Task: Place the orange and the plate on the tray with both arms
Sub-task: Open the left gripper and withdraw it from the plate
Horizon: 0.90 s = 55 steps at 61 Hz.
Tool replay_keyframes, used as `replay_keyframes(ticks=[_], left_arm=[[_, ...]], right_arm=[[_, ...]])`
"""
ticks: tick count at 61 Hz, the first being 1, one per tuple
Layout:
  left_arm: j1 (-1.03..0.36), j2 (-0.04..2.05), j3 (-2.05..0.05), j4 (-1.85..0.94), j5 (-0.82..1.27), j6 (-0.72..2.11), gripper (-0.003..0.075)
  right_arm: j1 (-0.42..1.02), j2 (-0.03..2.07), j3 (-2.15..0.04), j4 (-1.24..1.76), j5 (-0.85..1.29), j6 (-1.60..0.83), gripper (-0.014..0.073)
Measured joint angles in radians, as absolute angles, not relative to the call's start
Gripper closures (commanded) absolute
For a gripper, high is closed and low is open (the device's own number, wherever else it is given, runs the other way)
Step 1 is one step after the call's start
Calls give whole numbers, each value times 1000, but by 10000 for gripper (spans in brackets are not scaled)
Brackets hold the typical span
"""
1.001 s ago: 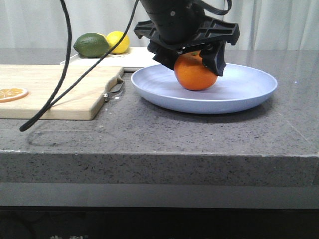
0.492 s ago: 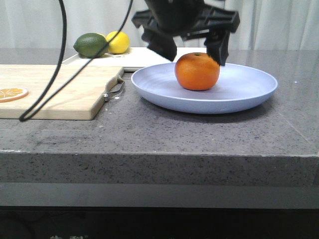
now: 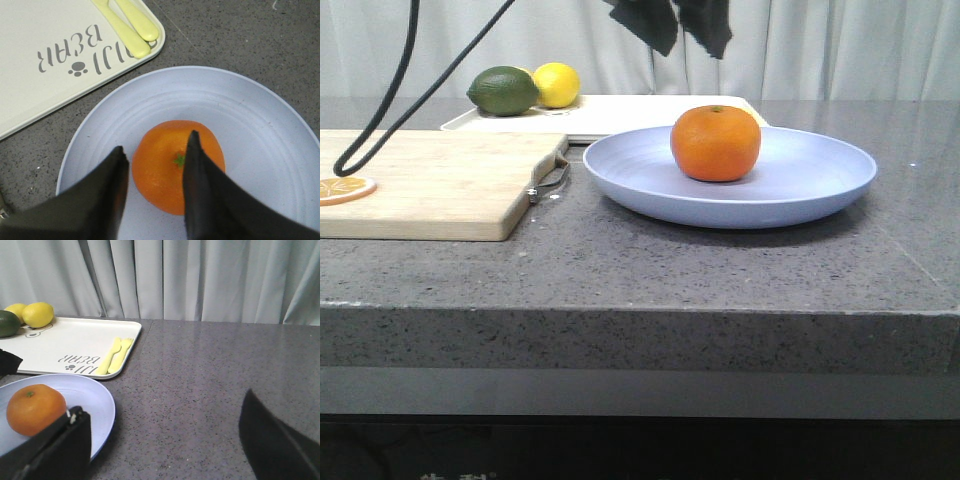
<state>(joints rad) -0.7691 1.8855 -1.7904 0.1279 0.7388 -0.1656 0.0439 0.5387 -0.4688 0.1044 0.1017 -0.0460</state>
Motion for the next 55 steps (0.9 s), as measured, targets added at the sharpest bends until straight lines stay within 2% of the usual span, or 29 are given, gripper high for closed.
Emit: replay_keyframes(ticks=[3, 16, 29, 44, 55], left_arm=[[-769, 1885, -1792, 128, 740, -166, 741], [-769, 1885, -1794, 146, 769, -166, 738], [-761, 1875, -1803, 242, 917, -195, 738], [-659, 1796, -1777, 253, 1010, -221, 738], [-560, 1684, -1620, 255, 989, -243, 738]], right_arm=[[44, 539, -469, 104, 102, -46, -18], [44, 539, -469, 104, 102, -46, -18], [44, 539, -469, 104, 102, -46, -18], [44, 539, -469, 104, 104, -46, -18], [44, 539, -469, 104, 104, -46, -18]])
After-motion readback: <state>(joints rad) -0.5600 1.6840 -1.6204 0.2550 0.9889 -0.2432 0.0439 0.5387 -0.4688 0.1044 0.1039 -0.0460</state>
